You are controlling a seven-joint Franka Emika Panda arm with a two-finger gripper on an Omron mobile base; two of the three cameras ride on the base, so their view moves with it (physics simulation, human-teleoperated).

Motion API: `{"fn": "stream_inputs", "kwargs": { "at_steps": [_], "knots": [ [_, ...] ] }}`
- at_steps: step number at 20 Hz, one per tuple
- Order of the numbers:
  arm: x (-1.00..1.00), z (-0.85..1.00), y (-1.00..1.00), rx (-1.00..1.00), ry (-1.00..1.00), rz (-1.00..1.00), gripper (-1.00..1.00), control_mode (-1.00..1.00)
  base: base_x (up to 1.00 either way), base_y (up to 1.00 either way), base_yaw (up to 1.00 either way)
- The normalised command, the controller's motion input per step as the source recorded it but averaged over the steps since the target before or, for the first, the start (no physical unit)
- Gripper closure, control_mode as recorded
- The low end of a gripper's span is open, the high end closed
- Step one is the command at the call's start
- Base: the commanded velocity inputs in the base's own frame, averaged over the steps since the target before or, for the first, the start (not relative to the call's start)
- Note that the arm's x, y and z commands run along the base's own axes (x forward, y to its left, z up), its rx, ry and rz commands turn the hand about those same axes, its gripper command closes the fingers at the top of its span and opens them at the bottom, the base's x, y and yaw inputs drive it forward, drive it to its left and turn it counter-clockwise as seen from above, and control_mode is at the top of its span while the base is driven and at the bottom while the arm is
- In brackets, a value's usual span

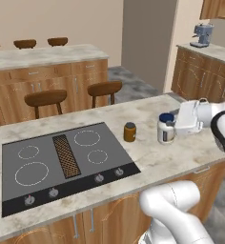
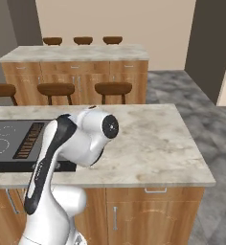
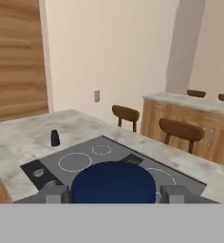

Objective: Collect the turmeric, mayonnaise, and shaker from the cabinet and place them next to the stove.

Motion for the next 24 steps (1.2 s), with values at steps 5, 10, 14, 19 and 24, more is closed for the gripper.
{"fn": "stream_inputs", "kwargs": {
  "at_steps": [5,10,14,19,24],
  "knots": [
    [0.25,-0.41,-0.24,0.10,0.00,0.24,1.00,-1.00,0.00,0.00,0.00],
    [0.39,-0.50,-0.14,0.01,0.01,0.13,1.00,-1.00,0.00,0.00,0.00],
    [0.47,-0.64,-0.05,0.00,0.02,0.12,1.00,-1.00,0.00,0.00,0.00],
    [0.50,-0.56,-0.07,0.00,0.00,0.13,1.00,-1.00,0.00,0.00,0.00],
    [0.42,-0.50,-0.18,0.03,0.00,0.11,1.00,-1.00,0.00,0.00,0.00]
  ]
}}
